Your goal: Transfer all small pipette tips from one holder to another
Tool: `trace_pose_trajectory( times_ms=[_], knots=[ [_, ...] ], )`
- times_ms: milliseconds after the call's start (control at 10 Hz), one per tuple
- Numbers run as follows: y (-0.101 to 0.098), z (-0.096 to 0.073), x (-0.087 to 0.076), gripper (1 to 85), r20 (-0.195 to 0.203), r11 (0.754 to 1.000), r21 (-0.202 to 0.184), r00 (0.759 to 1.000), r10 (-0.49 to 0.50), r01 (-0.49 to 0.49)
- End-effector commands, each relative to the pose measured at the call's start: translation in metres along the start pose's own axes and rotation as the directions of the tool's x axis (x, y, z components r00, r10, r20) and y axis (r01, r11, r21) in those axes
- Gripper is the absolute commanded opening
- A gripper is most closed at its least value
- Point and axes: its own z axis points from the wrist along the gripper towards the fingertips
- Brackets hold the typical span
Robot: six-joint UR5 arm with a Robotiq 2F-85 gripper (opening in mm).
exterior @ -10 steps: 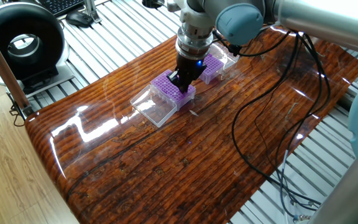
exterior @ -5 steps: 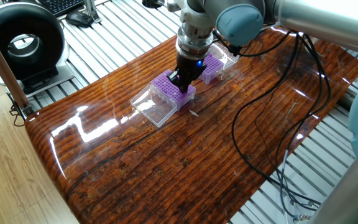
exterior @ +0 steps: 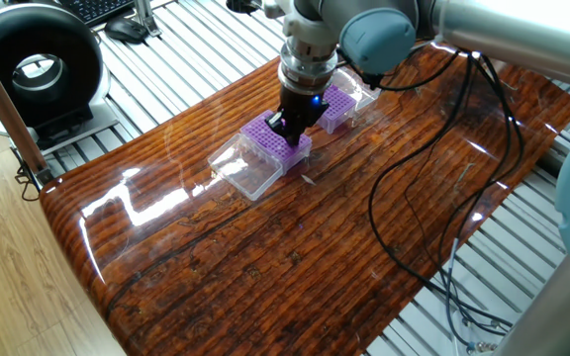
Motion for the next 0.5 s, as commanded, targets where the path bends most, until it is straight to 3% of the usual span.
trace_pose_trajectory(
  times_ms=[0, 400],
  knots=[
    [0.0026, -0.0033, -0.0039, 1.0, 0.001, 0.999, -0.011, 0.999, 0.033, -0.033],
    [0.0004, -0.0054, -0.0061, 1.0, 0.003, 0.999, 0.009, 0.999, 0.036, -0.036]
  ],
)
